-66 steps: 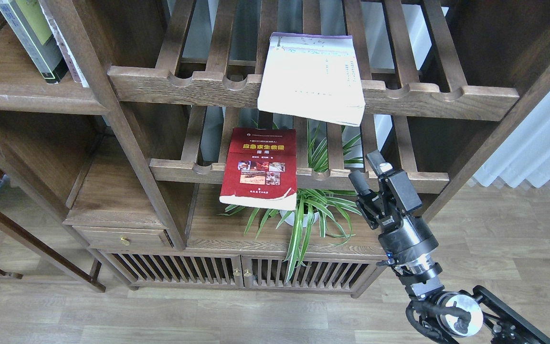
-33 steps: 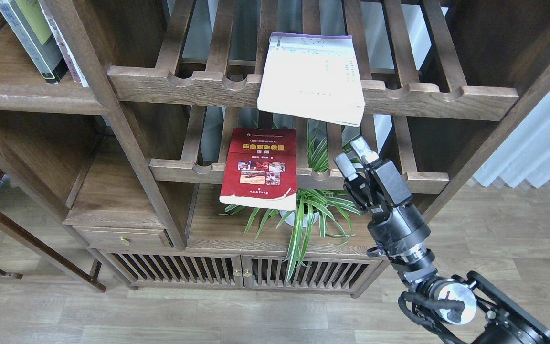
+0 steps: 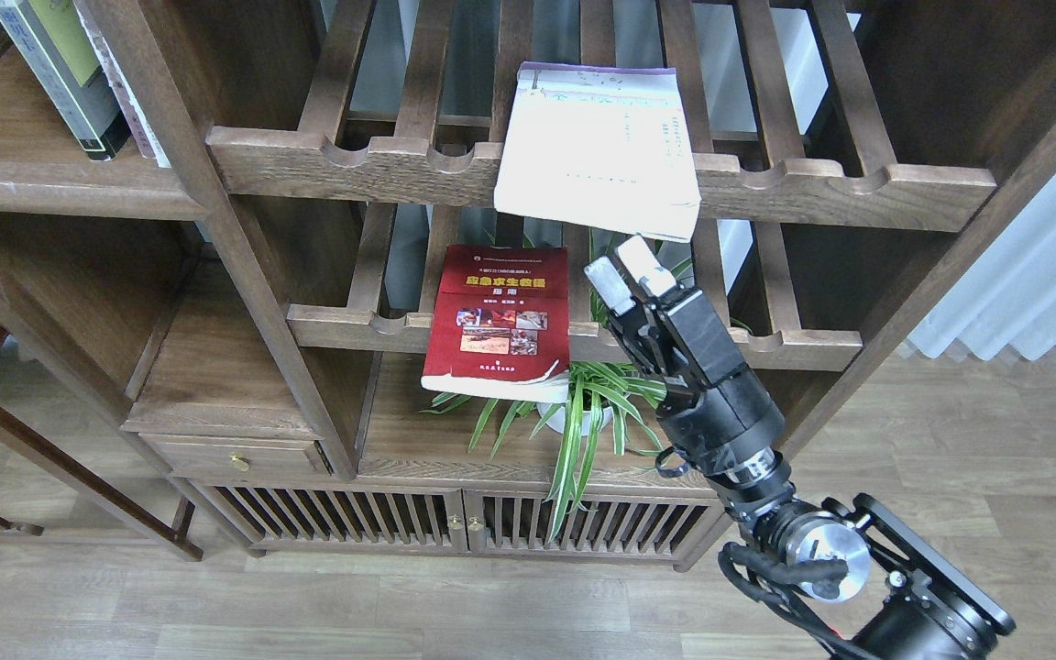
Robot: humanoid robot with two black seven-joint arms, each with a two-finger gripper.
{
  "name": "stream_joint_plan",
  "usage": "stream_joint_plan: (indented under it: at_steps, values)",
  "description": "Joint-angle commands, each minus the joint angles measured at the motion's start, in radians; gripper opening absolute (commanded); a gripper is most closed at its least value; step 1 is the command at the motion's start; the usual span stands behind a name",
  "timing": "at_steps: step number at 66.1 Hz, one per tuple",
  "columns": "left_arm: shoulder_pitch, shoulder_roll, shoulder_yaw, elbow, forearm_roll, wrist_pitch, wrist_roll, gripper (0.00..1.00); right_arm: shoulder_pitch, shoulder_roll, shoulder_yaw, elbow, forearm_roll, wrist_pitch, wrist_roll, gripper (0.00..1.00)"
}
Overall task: Organize books on shelf
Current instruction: 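Raise the right gripper to the white book on the upper shelf, then grasp the white book and pull it off the upper shelf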
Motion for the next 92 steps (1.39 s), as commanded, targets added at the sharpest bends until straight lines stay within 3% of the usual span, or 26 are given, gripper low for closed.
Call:
stream_joint_plan:
  at_steps: [1, 22, 51, 67, 75, 92]
  values:
    - [0.000, 0.001, -0.001, 0.004, 0.000, 0.000, 0.000, 1.00, 0.014, 0.001, 0.000, -0.001, -0.002, 0.000, 0.000, 0.99]
    - [-0.005, 0.001, 0.001, 0.005, 0.000, 0.000, 0.000, 1.00, 0.029, 0.015, 0.000, -0.004, 0.003, 0.000, 0.000, 0.99]
    - [-0.009, 0.001, 0.000, 0.007, -0.001, 0.000, 0.002, 1.00, 0.100, 0.074, 0.003, -0.047, 0.014, -0.156, 0.000, 0.99]
    - [-0.011, 0.004, -0.001, 0.007, -0.001, 0.000, 0.002, 1.00, 0.109, 0.070, 0.006, -0.050, 0.032, -0.182, 0.000, 0.98]
    - [-0.011, 0.004, -0.001, 0.007, -0.001, 0.000, 0.002, 1.00, 0.109, 0.062, 0.011, -0.056, 0.044, -0.180, 0.000, 0.96]
    - [-0.011, 0.006, -0.004, 0.007, -0.001, 0.000, 0.000, 1.00, 0.109, 0.059, 0.038, -0.055, 0.083, -0.179, 0.000, 0.81]
